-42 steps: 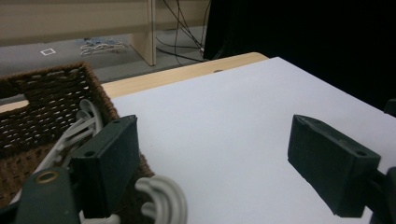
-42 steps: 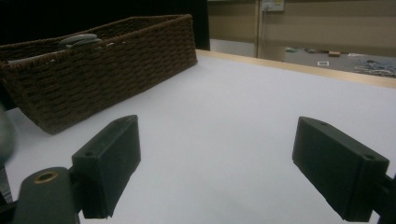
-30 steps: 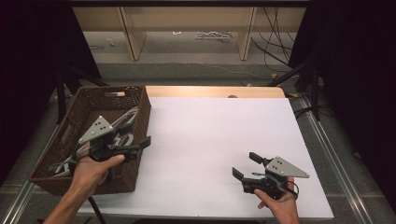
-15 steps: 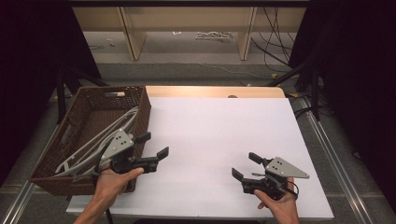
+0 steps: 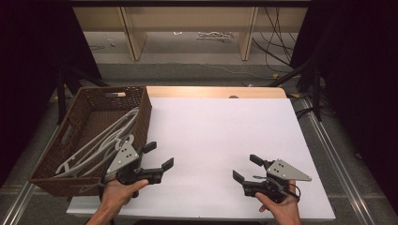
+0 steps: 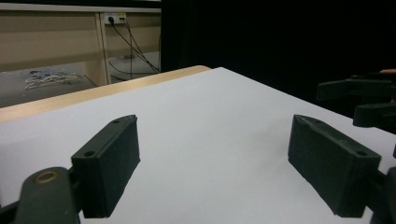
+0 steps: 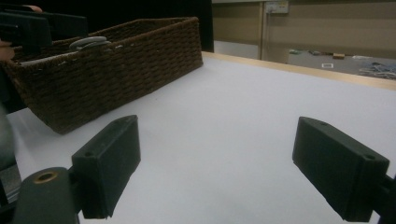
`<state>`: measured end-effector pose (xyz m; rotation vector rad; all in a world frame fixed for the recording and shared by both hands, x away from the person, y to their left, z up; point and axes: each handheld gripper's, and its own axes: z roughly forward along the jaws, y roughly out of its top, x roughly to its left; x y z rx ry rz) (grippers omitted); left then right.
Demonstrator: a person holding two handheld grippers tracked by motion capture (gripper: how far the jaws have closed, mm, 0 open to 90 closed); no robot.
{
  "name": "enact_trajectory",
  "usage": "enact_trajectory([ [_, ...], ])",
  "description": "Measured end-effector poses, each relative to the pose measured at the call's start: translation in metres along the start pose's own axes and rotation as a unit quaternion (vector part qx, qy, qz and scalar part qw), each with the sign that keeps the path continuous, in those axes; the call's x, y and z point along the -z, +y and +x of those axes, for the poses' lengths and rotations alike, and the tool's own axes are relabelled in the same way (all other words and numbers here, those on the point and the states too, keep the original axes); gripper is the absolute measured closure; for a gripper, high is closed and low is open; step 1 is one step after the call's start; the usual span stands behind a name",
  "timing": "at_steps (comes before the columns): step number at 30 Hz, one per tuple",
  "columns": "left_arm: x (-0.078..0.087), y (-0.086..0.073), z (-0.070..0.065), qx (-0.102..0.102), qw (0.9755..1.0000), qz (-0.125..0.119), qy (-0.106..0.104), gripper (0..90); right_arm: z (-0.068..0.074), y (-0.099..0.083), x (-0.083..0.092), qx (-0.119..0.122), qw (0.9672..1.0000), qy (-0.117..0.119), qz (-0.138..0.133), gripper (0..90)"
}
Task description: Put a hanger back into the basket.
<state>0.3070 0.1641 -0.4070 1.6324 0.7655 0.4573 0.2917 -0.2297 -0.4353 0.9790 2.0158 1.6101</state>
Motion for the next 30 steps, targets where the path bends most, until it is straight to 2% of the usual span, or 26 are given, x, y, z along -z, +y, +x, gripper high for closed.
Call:
enact_trajectory([
  [2, 0.000, -0.006, -0.001, -0.005, 1.0000, 0.000, 0.000, 16.2, 0.001, 0.000, 0.001, 0.002, 1.0000, -0.005, -0.002, 16.0],
  [4, 0.001, -0.011, -0.002, -0.015, 0.9998, 0.011, 0.004, 16.2, 0.004, 0.000, 0.003, 0.004, 1.0000, -0.006, 0.002, 15.8],
  [5, 0.001, -0.014, -0.003, -0.014, 0.9999, 0.010, 0.002, 16.2, 0.005, 0.000, 0.002, 0.004, 1.0000, -0.006, -0.004, 15.9],
  [6, 0.003, -0.017, -0.002, -0.014, 0.9998, 0.016, 0.001, 16.2, 0.006, 0.000, 0.004, 0.008, 0.9999, -0.008, 0.005, 15.9],
  [8, 0.005, -0.022, -0.002, -0.014, 0.9998, 0.016, -0.001, 16.2, 0.009, -0.001, 0.004, 0.006, 1.0000, -0.006, -0.001, 15.8],
  [9, 0.007, -0.025, -0.001, -0.014, 0.9998, 0.017, 0.003, 16.2, 0.010, -0.001, 0.006, 0.010, 0.9999, -0.005, 0.010, 15.8],
  [10, 0.008, -0.028, -0.001, -0.010, 0.9999, 0.014, 0.003, 16.2, 0.011, -0.002, 0.006, 0.009, 0.9999, -0.004, -0.001, 15.8],
  [11, 0.010, -0.031, 0.000, -0.004, 0.9998, 0.017, 0.007, 16.2, 0.012, -0.002, 0.008, 0.012, 0.9998, -0.008, 0.010, 15.8],
  [12, 0.011, -0.033, 0.001, 0.002, 0.9998, 0.017, 0.009, 16.2, 0.012, -0.003, 0.009, 0.012, 0.9999, -0.006, 0.010, 15.8],
  [14, 0.012, -0.037, 0.002, 0.001, 0.9998, 0.017, 0.012, 16.3, 0.012, -0.004, 0.011, 0.011, 0.9999, -0.011, 0.006, 15.7],
  [15, 0.013, -0.039, 0.003, 0.000, 0.9996, 0.025, 0.014, 16.3, 0.011, -0.005, 0.012, 0.010, 0.9999, -0.012, 0.006, 15.7],
  [18, 0.015, -0.040, 0.004, 0.006, 0.9997, 0.018, 0.014, 16.3, 0.013, -0.007, 0.016, 0.004, 0.9998, -0.016, 0.014, 15.7],
  [21, 0.016, -0.039, 0.003, 0.007, 0.9997, 0.013, 0.021, 16.4, 0.014, -0.007, 0.019, 0.007, 0.9998, -0.017, 0.008, 15.7],
  [23, 0.018, -0.038, 0.004, -0.013, 0.9995, 0.017, 0.024, 16.4, 0.014, -0.007, 0.020, 0.009, 0.9997, -0.020, 0.007, 15.7],
  [25, 0.017, -0.038, 0.003, -0.003, 0.9997, 0.016, 0.021, 16.4, 0.014, -0.007, 0.019, 0.008, 0.9998, -0.016, 0.008, 15.7],
  [29, 0.017, -0.037, 0.004, -0.001, 0.9998, 0.013, 0.017, 16.4, 0.014, -0.007, 0.018, 0.012, 0.9998, -0.016, 0.009, 15.7],
  [30, 0.017, -0.037, 0.003, 0.008, 0.9997, 0.012, 0.020, 16.4, 0.014, -0.007, 0.018, 0.013, 0.9998, -0.014, 0.011, 15.7],
])
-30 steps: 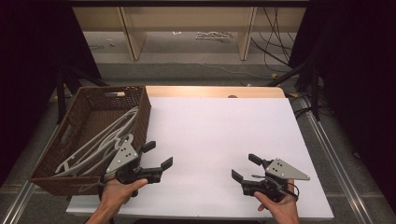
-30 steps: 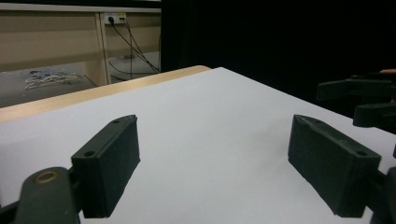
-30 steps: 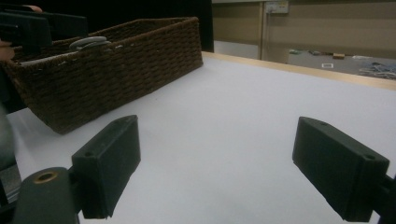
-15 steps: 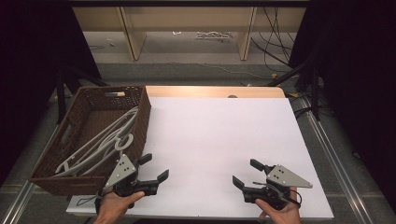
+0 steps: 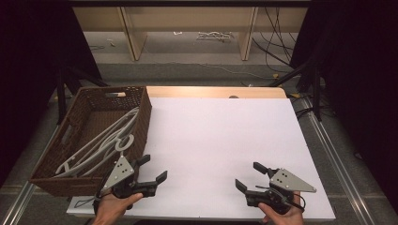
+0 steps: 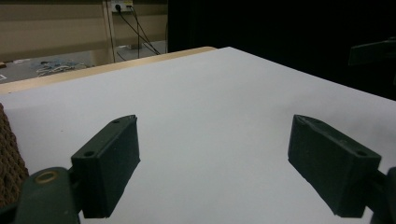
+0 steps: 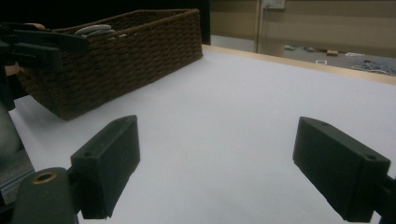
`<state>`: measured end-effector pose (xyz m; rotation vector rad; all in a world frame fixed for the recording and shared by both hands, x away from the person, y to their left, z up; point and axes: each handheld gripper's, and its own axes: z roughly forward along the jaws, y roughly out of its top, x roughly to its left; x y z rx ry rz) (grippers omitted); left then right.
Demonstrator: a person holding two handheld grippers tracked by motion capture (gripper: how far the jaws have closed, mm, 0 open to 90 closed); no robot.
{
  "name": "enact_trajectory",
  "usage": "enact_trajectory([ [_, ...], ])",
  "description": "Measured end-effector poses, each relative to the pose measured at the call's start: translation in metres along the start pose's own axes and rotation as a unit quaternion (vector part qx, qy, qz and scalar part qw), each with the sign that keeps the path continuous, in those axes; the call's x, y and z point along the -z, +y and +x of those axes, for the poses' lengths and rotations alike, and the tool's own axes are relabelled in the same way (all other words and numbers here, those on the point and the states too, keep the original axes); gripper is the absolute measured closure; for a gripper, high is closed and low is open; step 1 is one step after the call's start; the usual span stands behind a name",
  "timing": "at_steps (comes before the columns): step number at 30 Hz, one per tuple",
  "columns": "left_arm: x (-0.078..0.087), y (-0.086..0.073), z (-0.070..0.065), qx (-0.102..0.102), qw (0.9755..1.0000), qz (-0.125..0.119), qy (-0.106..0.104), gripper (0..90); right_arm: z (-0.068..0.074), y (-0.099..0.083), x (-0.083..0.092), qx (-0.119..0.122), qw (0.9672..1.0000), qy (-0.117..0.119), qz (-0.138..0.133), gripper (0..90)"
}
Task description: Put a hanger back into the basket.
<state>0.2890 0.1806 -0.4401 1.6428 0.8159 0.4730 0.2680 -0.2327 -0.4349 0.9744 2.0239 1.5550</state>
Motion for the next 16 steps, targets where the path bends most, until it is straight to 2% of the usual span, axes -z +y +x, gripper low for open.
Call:
enact_trajectory([
  [1, 0.0002, 0.0005, 0.0012, -0.011, 0.9999, 0.000, -0.001, 16.4, 0.0001, 0.0003, 0.0003, -0.001, 1.0000, -0.003, 0.003, 15.7],
  [2, -0.0002, 0.0000, 0.0003, -0.001, 1.0000, 0.000, -0.001, 16.4, -0.0001, 0.0004, -0.0001, -0.002, 1.0000, 0.000, 0.002, 15.7],
  [3, -0.0001, -0.0001, 0.0003, 0.000, 1.0000, 0.001, 0.003, 16.4, -0.0005, 0.0005, -0.0002, 0.001, 1.0000, -0.002, 0.000, 15.7],
  [4, 0.0002, 0.0007, 0.0020, -0.013, 0.9999, 0.000, 0.002, 16.4, -0.0005, 0.0006, -0.0003, -0.001, 1.0000, -0.001, -0.004, 15.7],
  [6, 0.0000, 0.0012, 0.0029, -0.013, 0.9999, -0.008, 0.001, 16.4, -0.0008, 0.0007, -0.0002, 0.000, 1.0000, -0.001, -0.004, 15.7],
  [8, 0.0012, 0.0016, 0.0027, -0.012, 0.9999, -0.005, 0.007, 16.4, -0.0008, 0.0007, -0.0002, -0.002, 1.0000, -0.002, -0.003, 15.7],
  [16, -0.0005, 0.0010, 0.0028, -0.012, 0.9999, -0.001, 0.002, 16.2, -0.0008, 0.0008, -0.0005, -0.005, 1.0000, 0.001, -0.001, 15.7],
])
